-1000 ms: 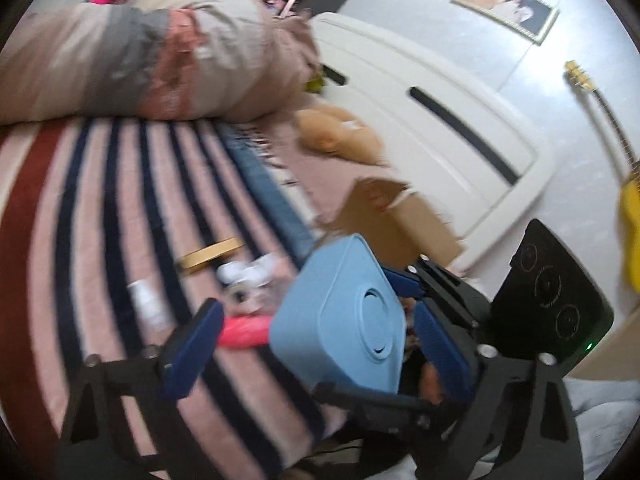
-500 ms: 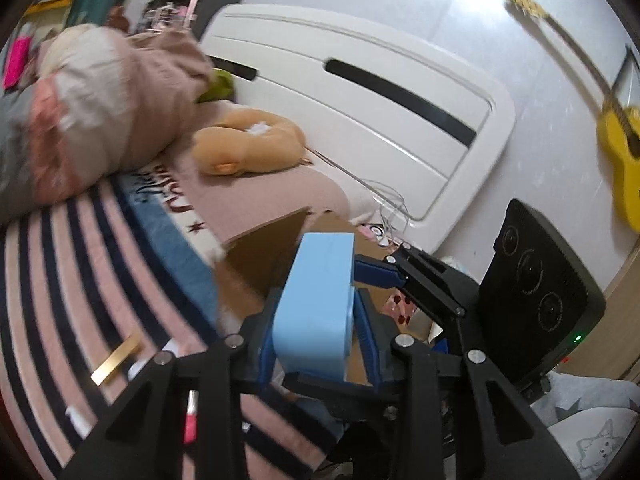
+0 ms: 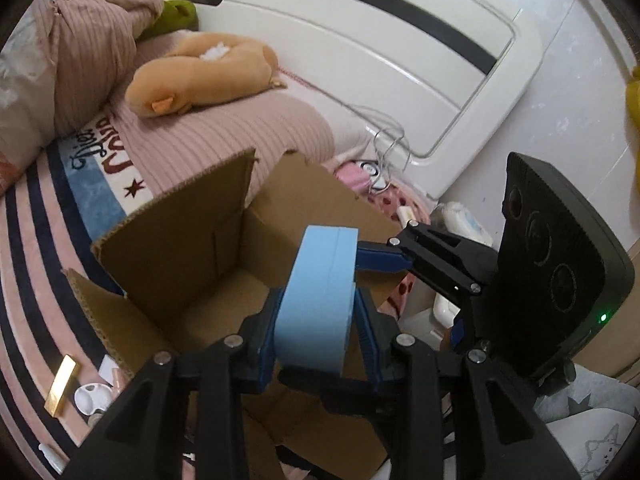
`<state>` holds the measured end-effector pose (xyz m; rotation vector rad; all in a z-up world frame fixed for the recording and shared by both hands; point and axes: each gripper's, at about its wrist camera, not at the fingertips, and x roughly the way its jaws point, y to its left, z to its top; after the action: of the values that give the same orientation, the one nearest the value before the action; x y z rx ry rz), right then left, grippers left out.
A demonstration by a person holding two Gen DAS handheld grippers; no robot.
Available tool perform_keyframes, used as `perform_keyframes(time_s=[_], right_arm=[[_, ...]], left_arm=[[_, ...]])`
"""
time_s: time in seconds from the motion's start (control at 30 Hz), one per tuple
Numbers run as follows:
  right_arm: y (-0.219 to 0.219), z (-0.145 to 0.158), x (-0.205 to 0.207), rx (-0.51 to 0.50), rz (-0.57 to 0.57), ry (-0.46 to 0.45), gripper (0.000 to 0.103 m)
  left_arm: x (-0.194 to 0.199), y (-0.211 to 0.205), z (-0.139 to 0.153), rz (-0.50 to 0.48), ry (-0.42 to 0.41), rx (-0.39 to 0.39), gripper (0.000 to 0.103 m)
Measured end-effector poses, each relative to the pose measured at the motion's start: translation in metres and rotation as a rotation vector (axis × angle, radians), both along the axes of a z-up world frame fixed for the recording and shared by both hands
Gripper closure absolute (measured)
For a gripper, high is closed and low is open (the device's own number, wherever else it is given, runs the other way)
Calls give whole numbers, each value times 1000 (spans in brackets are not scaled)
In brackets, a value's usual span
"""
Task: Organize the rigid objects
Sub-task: 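Carry the light-blue device into the cardboard box and open the right gripper, then move the right gripper back and grasp the pink spray bottle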
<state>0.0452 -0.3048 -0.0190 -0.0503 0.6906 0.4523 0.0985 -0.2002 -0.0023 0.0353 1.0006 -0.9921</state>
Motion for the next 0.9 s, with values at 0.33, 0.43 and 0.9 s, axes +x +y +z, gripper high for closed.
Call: perform_keyframes(time_s=[0.33, 0.43, 0.9], right_arm=[[9, -11, 7, -112, -51, 64, 22], [10, -1, 1, -86, -52, 36, 22], [170, 38, -41, -27, 410, -76, 37]], left_arm=[[-2, 15, 9, 65, -47, 22, 36], [-9, 44, 28, 128, -108, 0, 34], [-69, 278, 26, 722, -314, 9, 22]])
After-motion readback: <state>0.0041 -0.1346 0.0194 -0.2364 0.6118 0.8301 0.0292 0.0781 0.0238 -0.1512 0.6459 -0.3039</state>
